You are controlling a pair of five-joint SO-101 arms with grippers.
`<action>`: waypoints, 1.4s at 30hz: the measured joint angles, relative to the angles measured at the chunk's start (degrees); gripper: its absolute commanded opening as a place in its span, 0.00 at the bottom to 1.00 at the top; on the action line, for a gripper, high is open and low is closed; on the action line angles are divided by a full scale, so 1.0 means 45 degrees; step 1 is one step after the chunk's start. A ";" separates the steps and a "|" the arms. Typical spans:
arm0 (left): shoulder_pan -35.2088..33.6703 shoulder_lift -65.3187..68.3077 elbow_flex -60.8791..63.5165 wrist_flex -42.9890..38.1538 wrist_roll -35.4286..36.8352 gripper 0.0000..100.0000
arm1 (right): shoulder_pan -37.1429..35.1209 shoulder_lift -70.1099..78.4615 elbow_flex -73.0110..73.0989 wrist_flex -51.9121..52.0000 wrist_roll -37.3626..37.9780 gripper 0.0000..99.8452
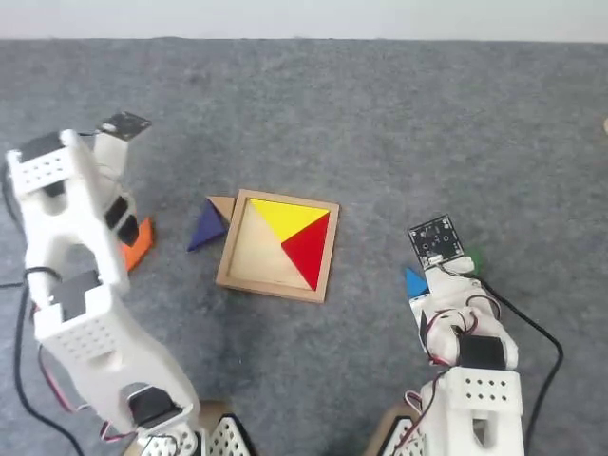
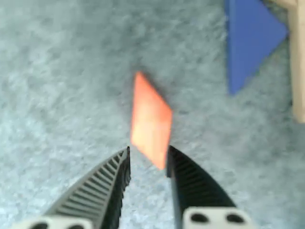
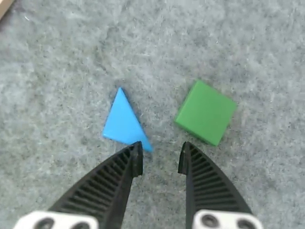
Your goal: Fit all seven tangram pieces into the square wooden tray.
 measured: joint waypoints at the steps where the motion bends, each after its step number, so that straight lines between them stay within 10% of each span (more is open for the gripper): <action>1: -0.0156 0.0000 -0.0059 0.0000 -0.0020 0.20 | 0.0000 0.0000 0.0000 0.0000 0.0000 0.14; 11: -0.0449 0.0000 -0.0059 -0.0821 0.0313 0.26 | 0.0000 -0.0020 0.0195 0.0000 0.0098 0.14; 19: -0.0449 0.1446 0.0117 -0.1270 0.6545 0.26 | 0.0000 -0.0020 0.0195 0.0000 0.0098 0.14; 26: 0.0000 0.2364 0.0117 -0.2032 0.7228 0.26 | 0.0000 -0.0020 0.0195 0.0000 0.0098 0.14; 42: 0.0332 0.2833 -0.0215 -0.2442 -0.1856 0.09 | 0.0000 -0.0020 0.0449 -0.0664 0.0098 0.14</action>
